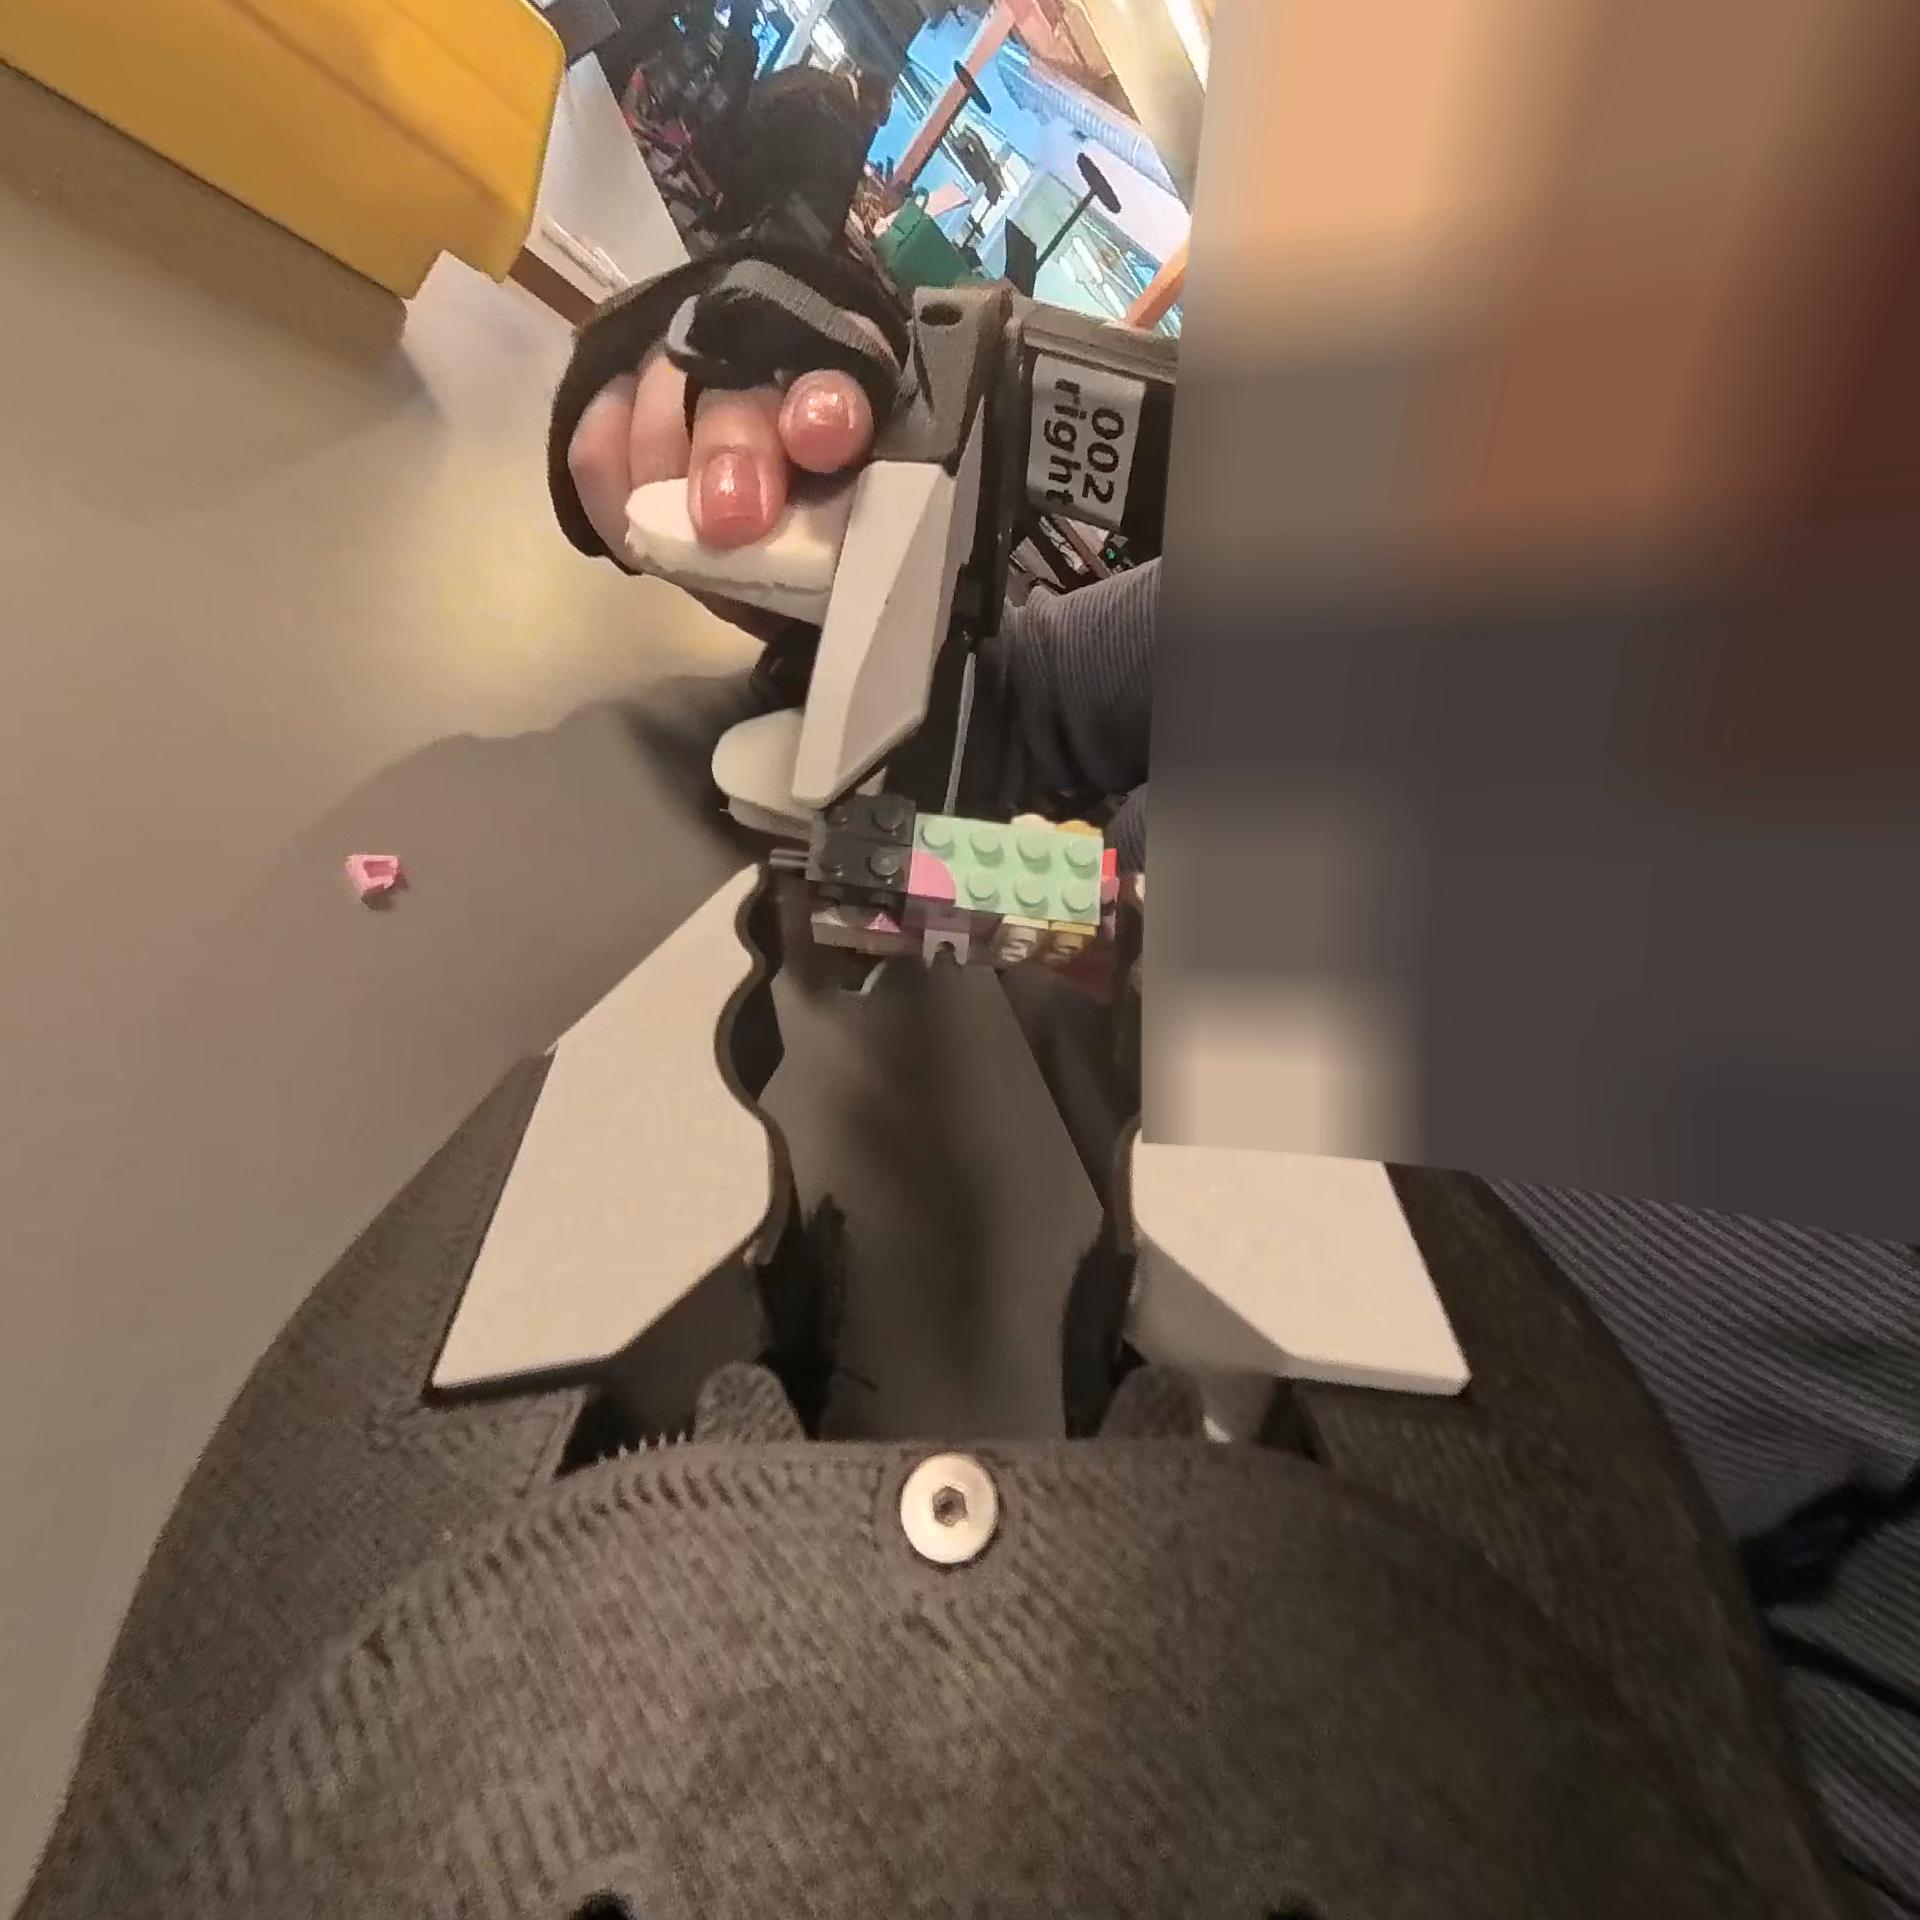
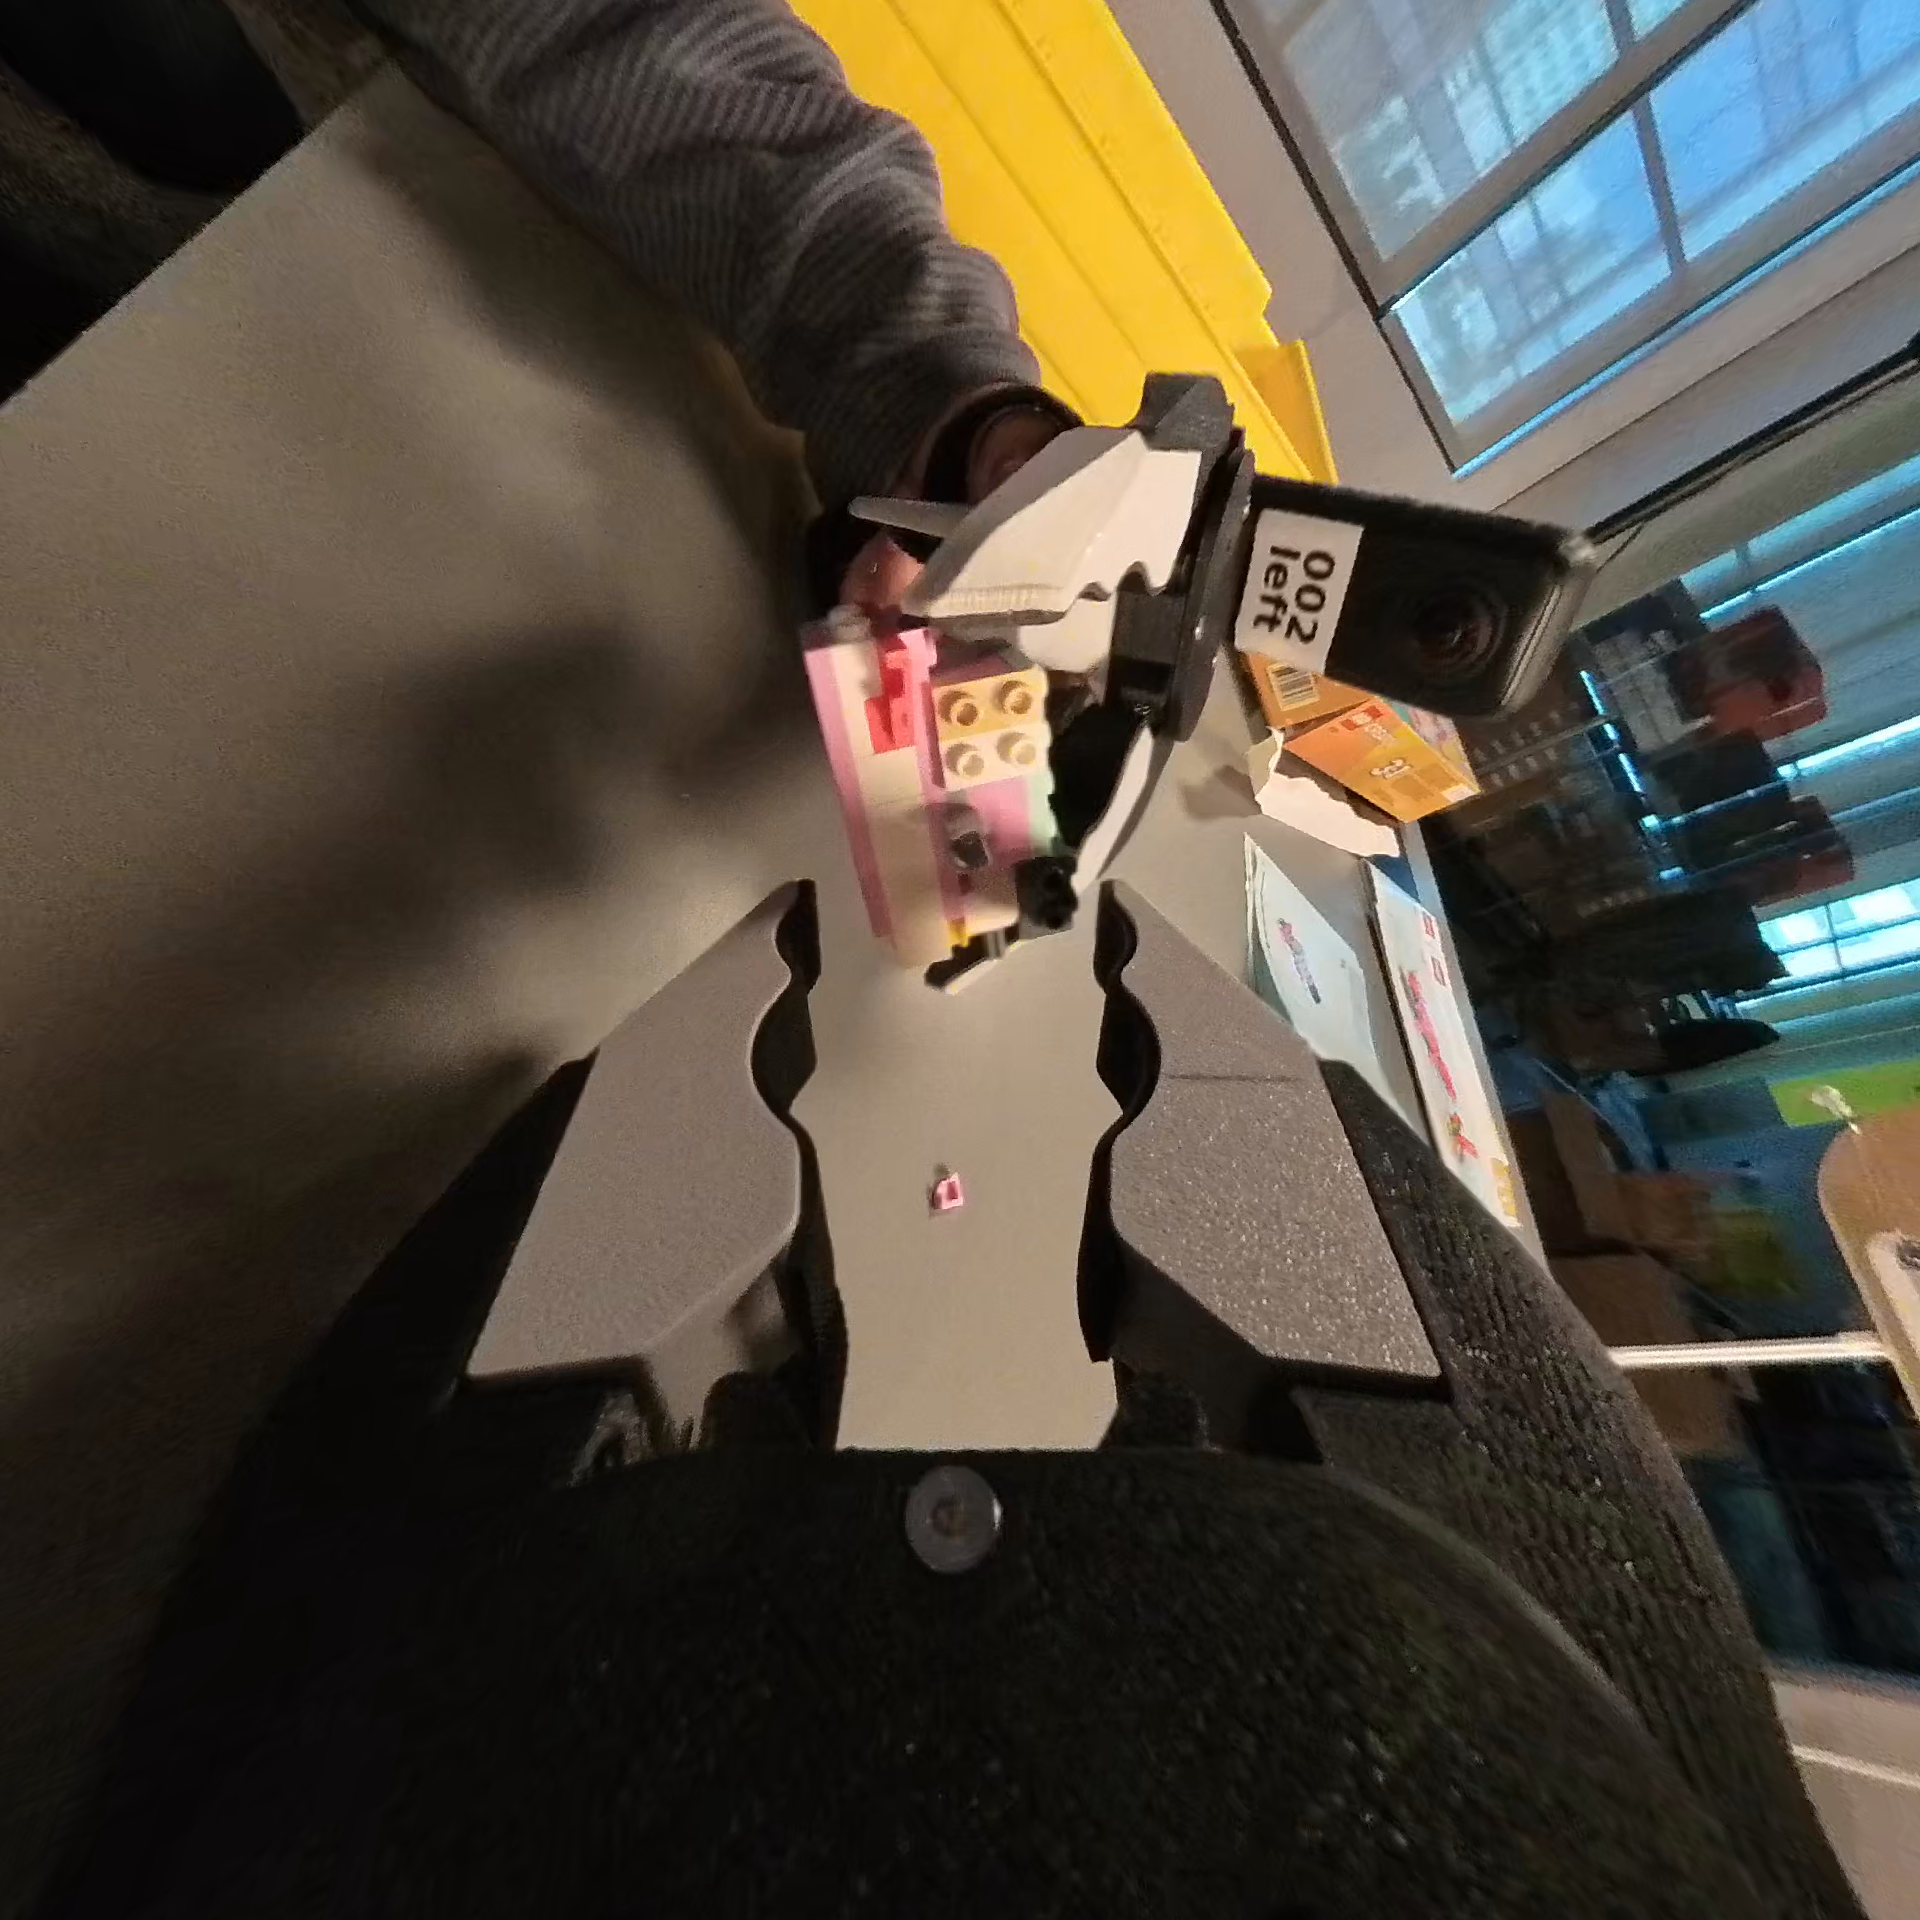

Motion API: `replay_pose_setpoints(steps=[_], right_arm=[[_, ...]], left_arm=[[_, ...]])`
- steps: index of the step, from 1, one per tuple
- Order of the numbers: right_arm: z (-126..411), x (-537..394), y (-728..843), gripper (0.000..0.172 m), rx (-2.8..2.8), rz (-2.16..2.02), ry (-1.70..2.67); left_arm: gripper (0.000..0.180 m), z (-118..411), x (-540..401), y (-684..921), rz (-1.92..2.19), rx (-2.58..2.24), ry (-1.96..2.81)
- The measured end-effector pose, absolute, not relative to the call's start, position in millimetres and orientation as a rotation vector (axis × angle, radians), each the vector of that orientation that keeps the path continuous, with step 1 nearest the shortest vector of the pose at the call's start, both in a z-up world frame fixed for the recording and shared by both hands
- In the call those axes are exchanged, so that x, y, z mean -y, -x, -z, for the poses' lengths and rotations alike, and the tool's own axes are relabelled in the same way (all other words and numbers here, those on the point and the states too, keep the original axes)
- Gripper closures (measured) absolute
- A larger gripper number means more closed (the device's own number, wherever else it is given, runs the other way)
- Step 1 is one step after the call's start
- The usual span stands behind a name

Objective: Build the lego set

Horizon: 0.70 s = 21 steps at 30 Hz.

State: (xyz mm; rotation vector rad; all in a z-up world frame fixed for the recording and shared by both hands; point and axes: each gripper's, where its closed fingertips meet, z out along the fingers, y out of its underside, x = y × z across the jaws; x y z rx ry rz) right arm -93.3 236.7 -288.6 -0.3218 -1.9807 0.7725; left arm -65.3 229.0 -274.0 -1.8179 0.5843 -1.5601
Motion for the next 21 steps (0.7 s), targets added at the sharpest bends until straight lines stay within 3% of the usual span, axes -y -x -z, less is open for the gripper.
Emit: replay_pose_setpoints(steps=[6,16,21], right_arm=[[290.1,-228.5,93.7,0.13,1.979,-0.736,0.266],[288.5,-230.7,93.1,0.131,1.991,-0.724,0.273],[278.7,-237.6,97.3,0.131,1.922,-0.72,0.302]], left_arm=[[0.117,275.6,-224.6,59.7,1.599,-0.602,1.834],[0.116,272.3,-228.1,58.1,1.61,-0.561,1.814],[0.104,268.5,-233.9,55.4,1.597,-0.519,1.785]])
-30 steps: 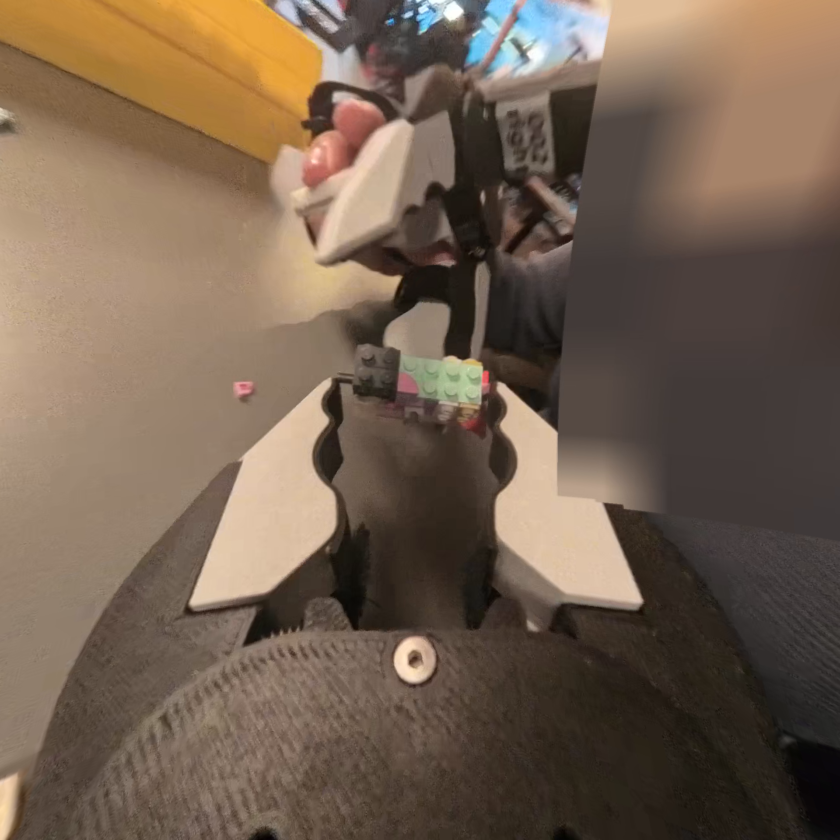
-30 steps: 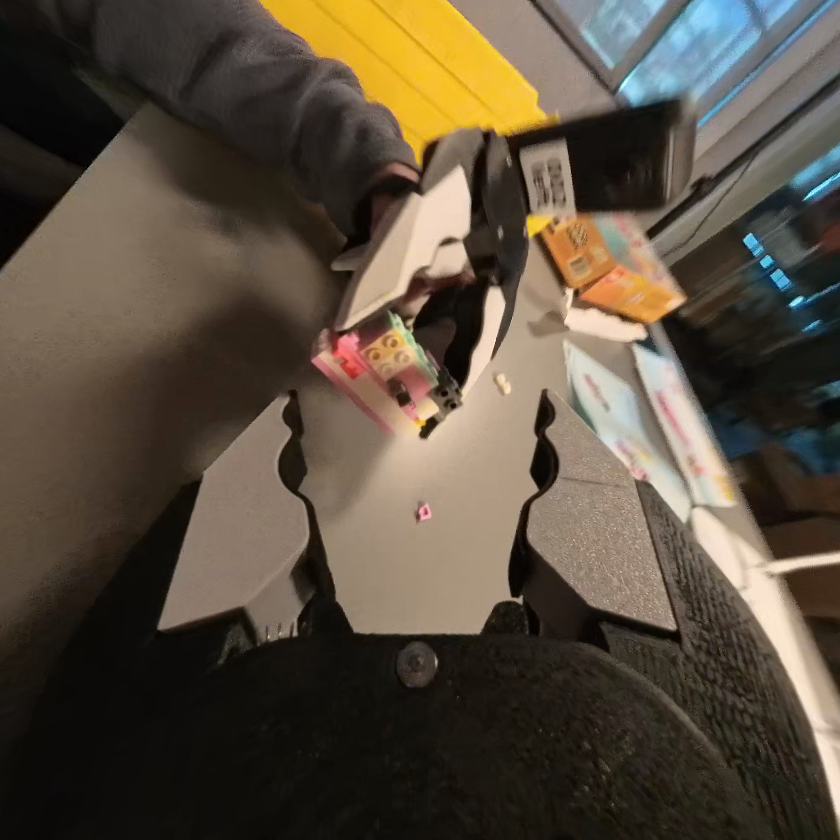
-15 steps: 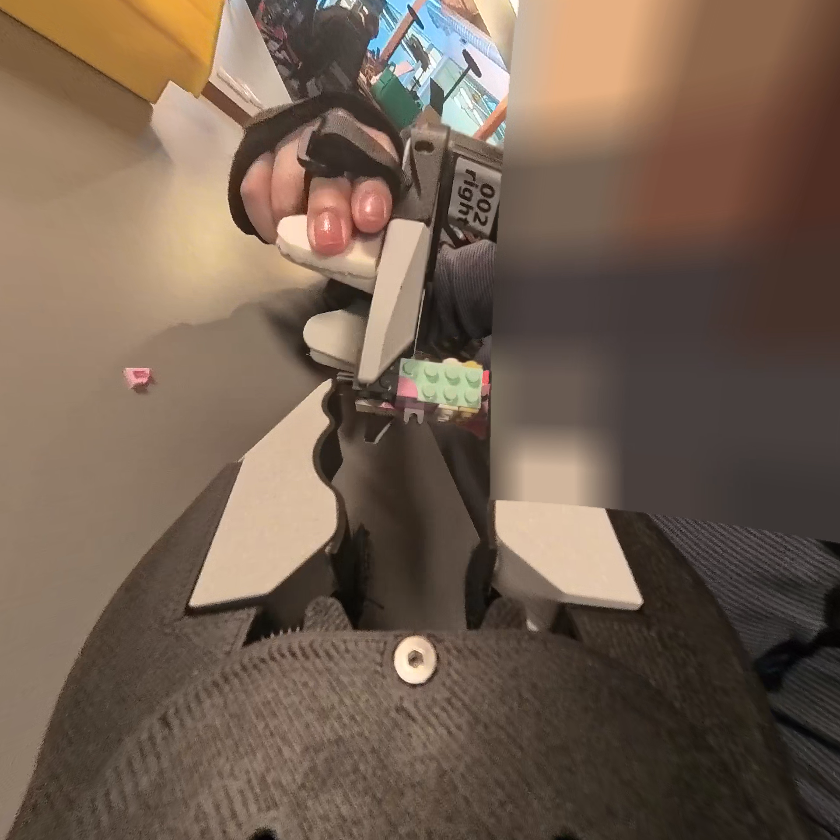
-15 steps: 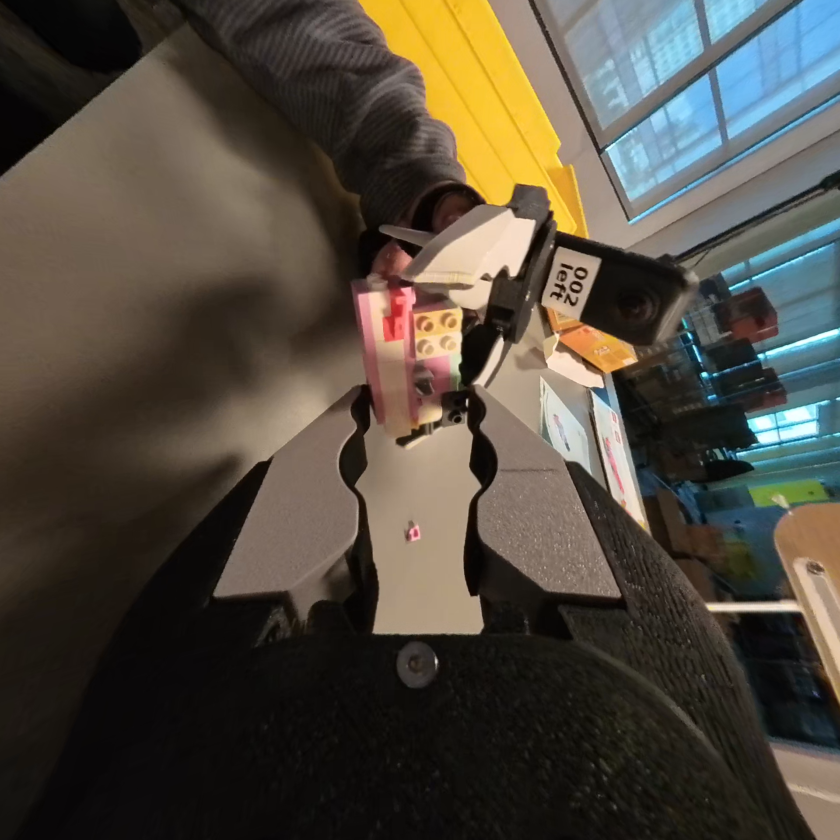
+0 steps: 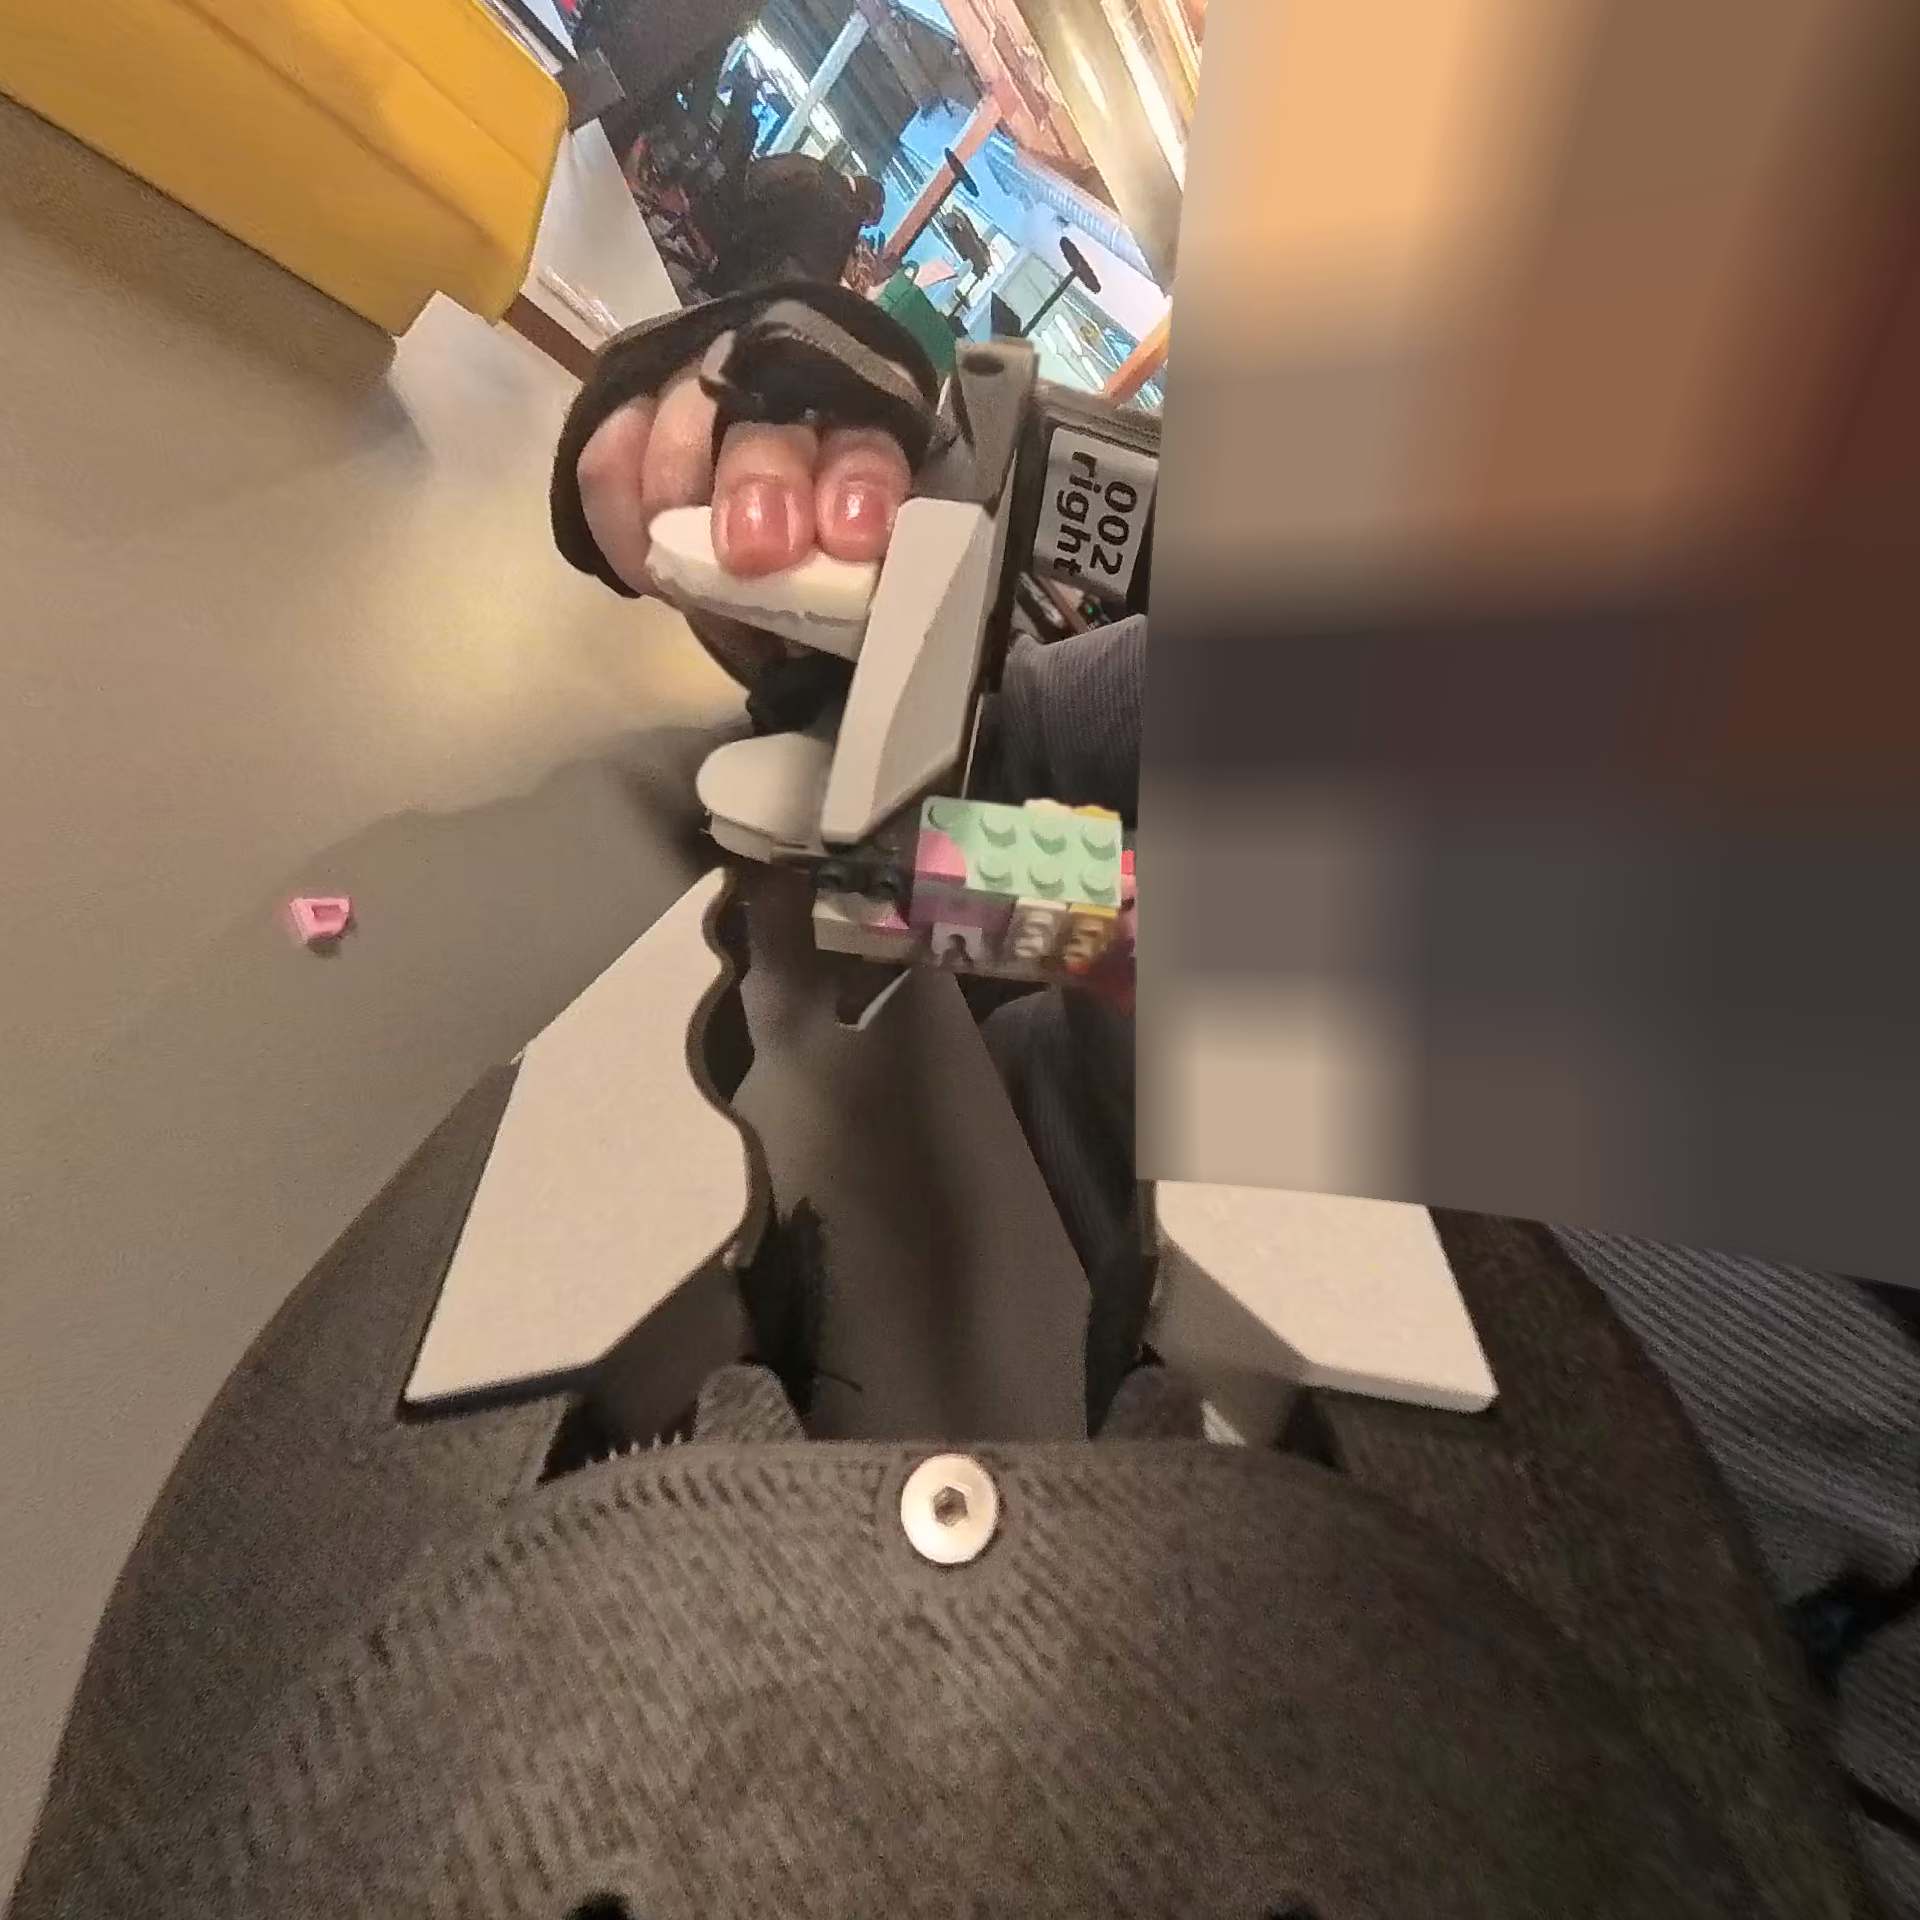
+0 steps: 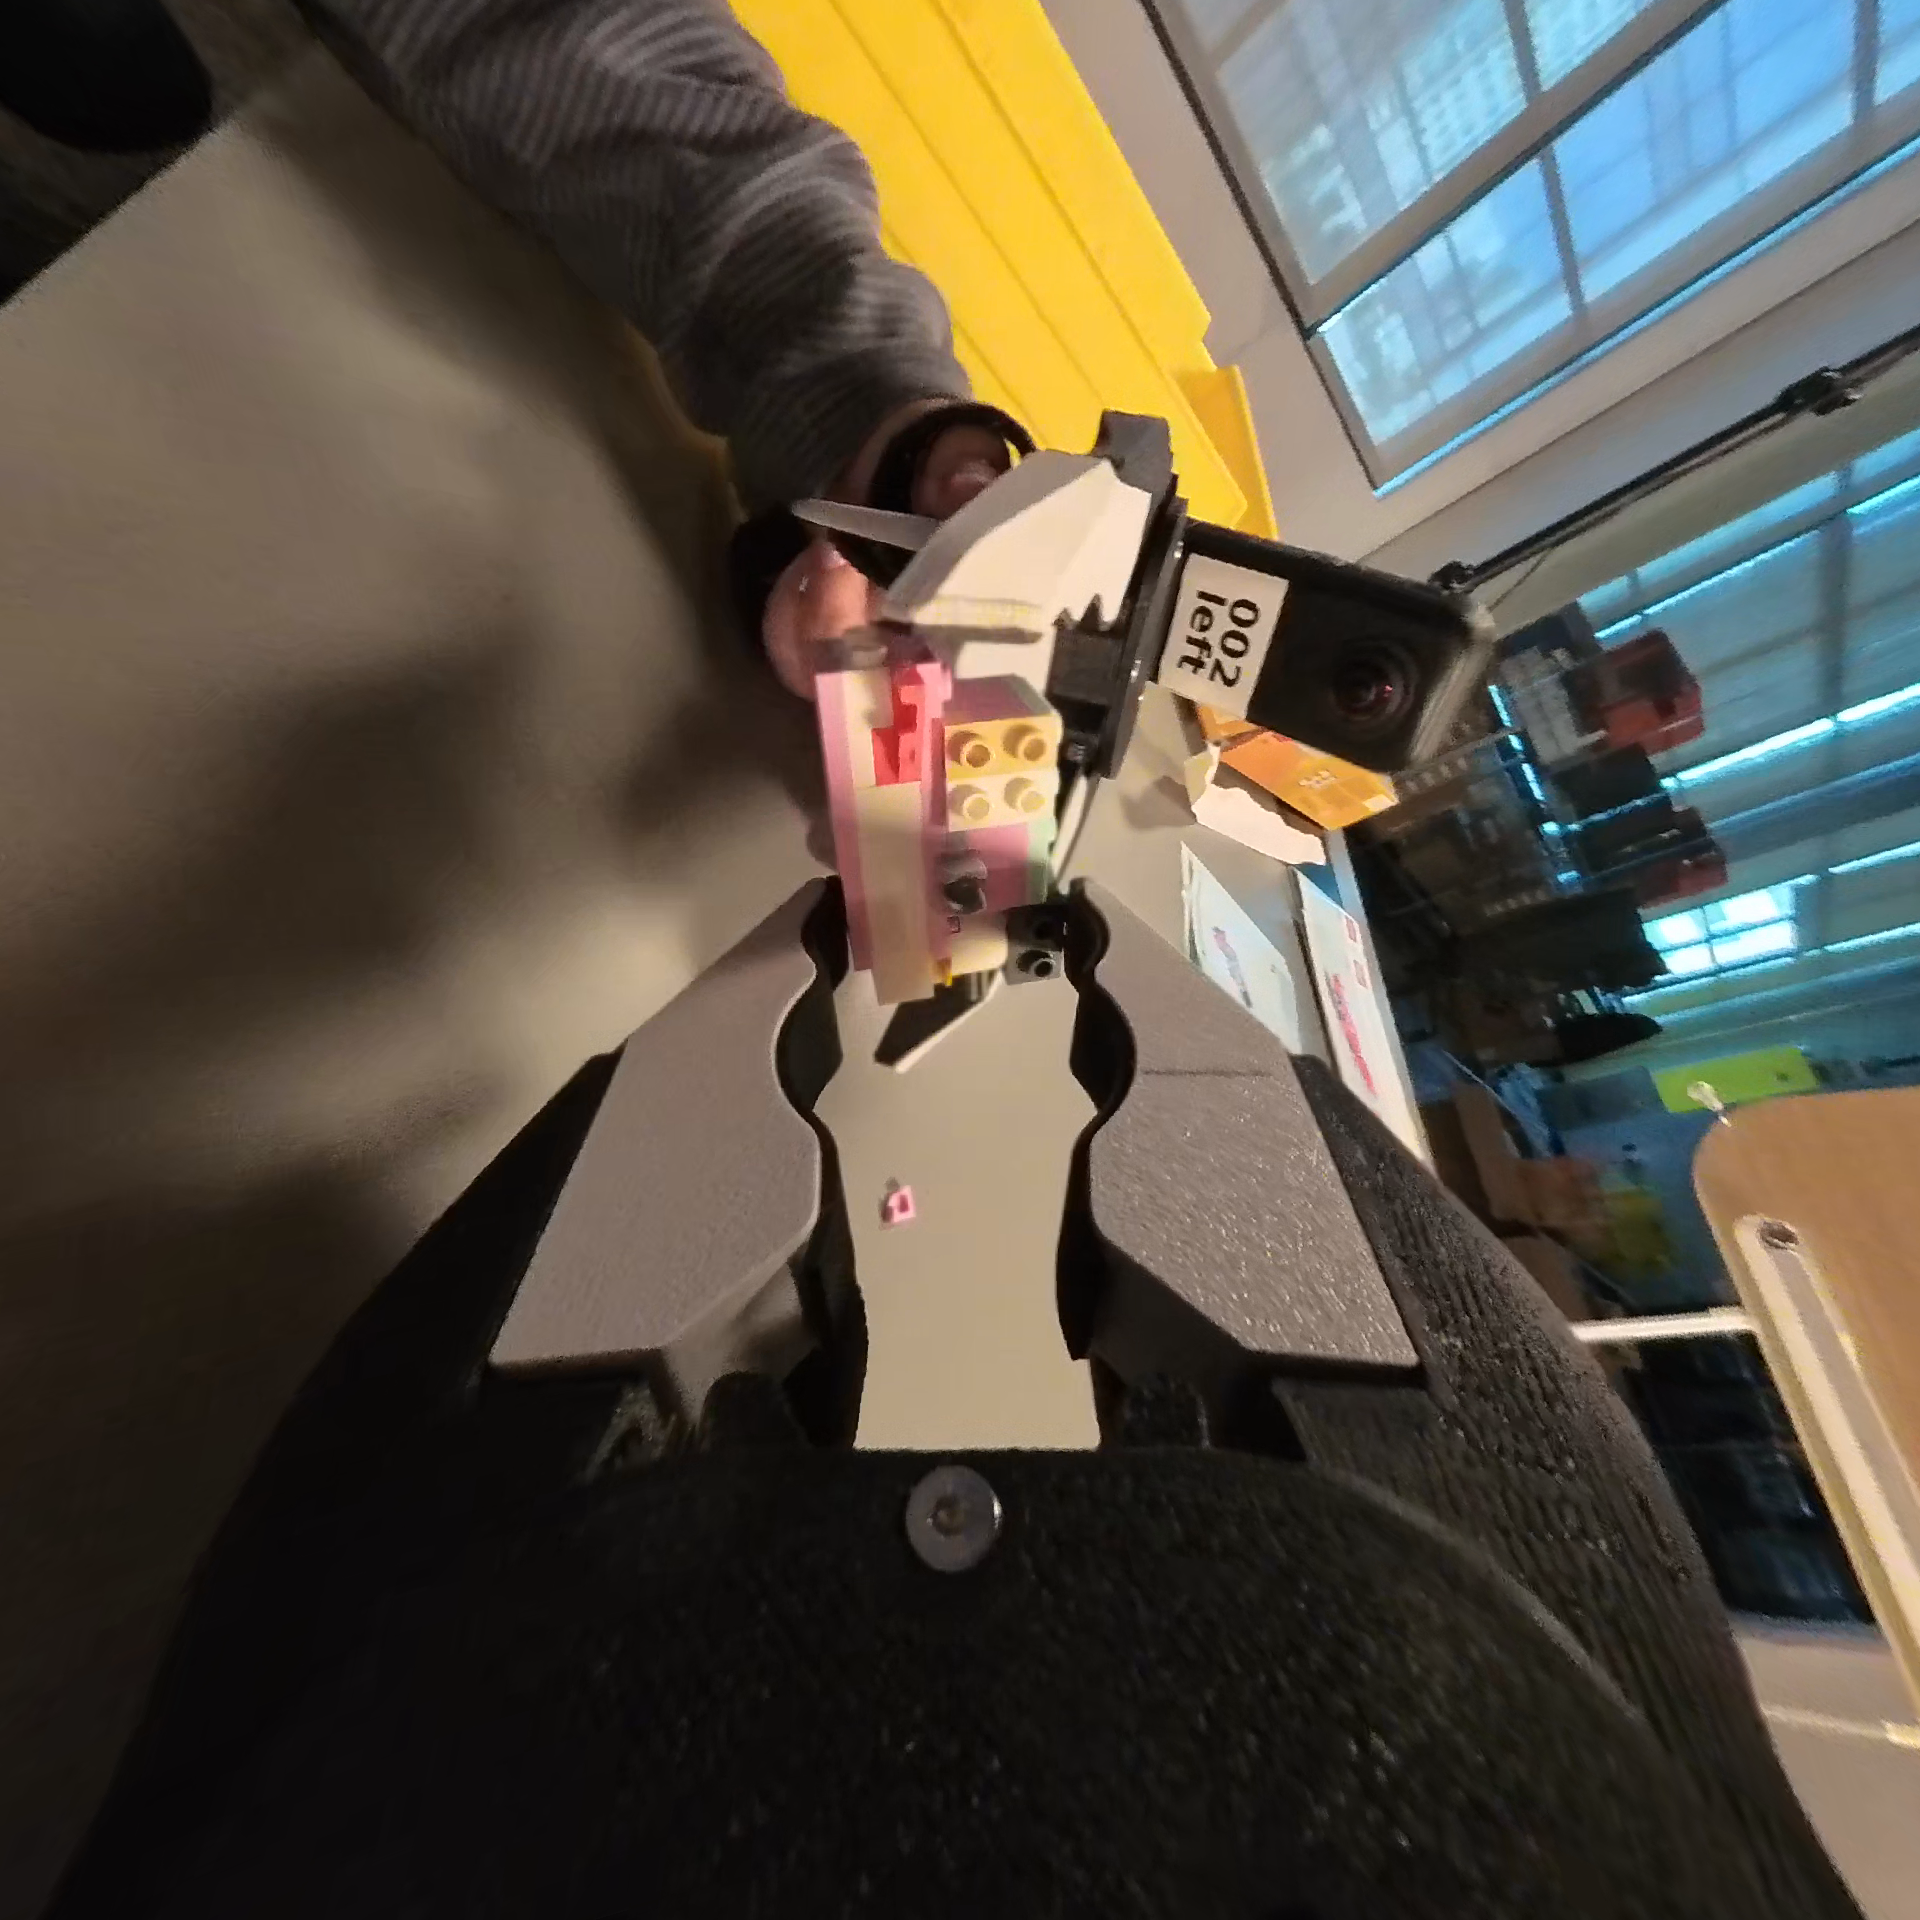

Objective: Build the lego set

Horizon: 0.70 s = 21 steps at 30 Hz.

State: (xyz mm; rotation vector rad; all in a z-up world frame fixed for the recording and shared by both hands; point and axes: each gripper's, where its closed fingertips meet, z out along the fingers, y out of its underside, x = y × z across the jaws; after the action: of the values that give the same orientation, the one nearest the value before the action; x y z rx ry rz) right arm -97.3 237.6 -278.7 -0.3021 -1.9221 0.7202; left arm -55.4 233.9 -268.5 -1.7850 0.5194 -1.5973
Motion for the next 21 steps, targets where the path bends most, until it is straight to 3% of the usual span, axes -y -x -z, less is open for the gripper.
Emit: replay_pose_setpoints(steps=[3,8,12,17,21], right_arm=[[275.3,-244.1,100.4,0.131,1.87,-0.693,0.299],[271.5,-246.9,102.2,0.13,1.812,-0.72,0.305],[280.8,-264.7,97.5,0.12,1.898,-0.873,0.519],[306.8,-287.0,97.8,0.141,2.019,-1.039,0.937],[342.0,-296.6,95.6,0.151,2.142,-0.957,1.119]], left_arm=[[0.117,263.7,-236.0,54.6,1.598,-0.506,1.747],[0.118,261.2,-239.2,57.5,1.586,-0.481,1.732],[0.118,260.9,-252.9,79.8,1.328,-0.454,1.762],[0.118,275.9,-275.0,116.2,0.68,-0.508,1.884],[0.118,299.5,-278.6,113.3,0.471,-0.605,1.973]])
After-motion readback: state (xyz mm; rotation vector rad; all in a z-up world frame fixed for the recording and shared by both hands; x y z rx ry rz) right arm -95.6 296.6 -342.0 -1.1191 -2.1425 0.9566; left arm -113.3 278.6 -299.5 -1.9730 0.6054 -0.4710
